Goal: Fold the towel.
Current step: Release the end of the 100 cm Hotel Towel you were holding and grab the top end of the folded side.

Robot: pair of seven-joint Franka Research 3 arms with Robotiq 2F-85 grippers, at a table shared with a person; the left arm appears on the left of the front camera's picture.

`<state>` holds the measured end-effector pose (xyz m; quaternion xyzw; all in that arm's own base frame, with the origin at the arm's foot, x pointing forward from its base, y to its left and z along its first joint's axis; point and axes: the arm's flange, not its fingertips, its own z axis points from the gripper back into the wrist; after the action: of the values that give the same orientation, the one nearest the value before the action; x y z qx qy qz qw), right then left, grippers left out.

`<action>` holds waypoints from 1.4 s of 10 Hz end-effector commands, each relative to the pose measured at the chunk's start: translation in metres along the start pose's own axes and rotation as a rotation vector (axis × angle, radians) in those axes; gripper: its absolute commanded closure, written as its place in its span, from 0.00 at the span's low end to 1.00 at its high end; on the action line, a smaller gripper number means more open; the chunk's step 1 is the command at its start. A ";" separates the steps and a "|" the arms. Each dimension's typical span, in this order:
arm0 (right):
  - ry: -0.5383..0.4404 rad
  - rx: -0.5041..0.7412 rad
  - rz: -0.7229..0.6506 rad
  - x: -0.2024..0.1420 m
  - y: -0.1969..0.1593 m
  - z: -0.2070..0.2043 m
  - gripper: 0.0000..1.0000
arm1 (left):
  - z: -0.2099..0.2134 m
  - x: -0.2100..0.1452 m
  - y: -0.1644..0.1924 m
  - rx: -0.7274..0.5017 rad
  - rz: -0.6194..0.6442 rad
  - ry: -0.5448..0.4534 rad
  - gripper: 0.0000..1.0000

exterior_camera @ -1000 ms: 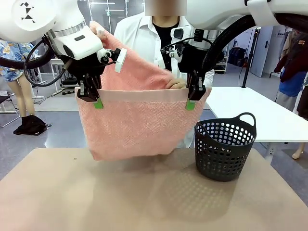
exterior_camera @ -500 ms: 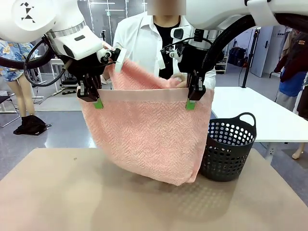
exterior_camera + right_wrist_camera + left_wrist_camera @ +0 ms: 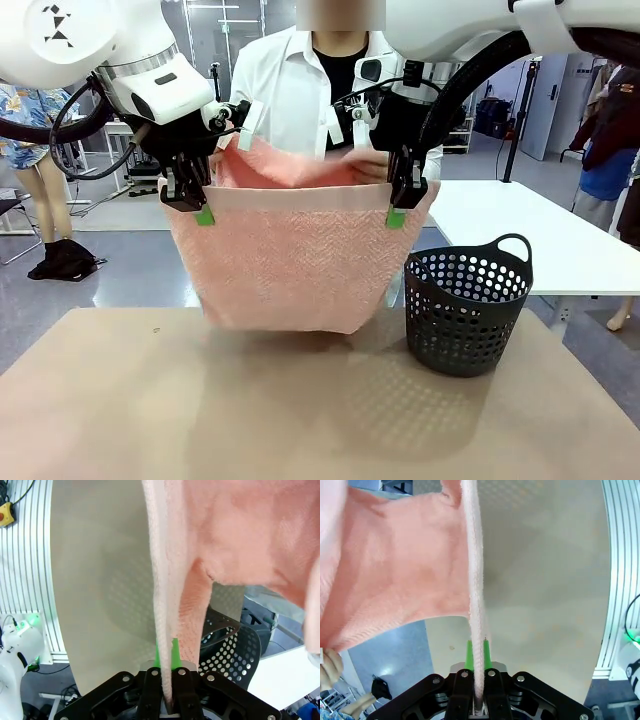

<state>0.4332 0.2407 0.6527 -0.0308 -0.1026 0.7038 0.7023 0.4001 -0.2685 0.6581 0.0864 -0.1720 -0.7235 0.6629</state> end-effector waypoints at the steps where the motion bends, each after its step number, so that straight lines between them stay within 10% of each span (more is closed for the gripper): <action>1: 0.006 -0.006 0.002 0.000 0.001 0.002 1.00 | 0.000 0.000 0.000 0.000 -0.002 0.001 1.00; 14: 0.006 -0.006 0.002 0.000 0.001 0.002 1.00 | 0.000 0.000 0.000 0.000 -0.002 0.001 1.00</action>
<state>0.4332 0.2407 0.6527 -0.0308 -0.1026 0.7038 0.7023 0.4001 -0.2685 0.6581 0.0864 -0.1720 -0.7235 0.6629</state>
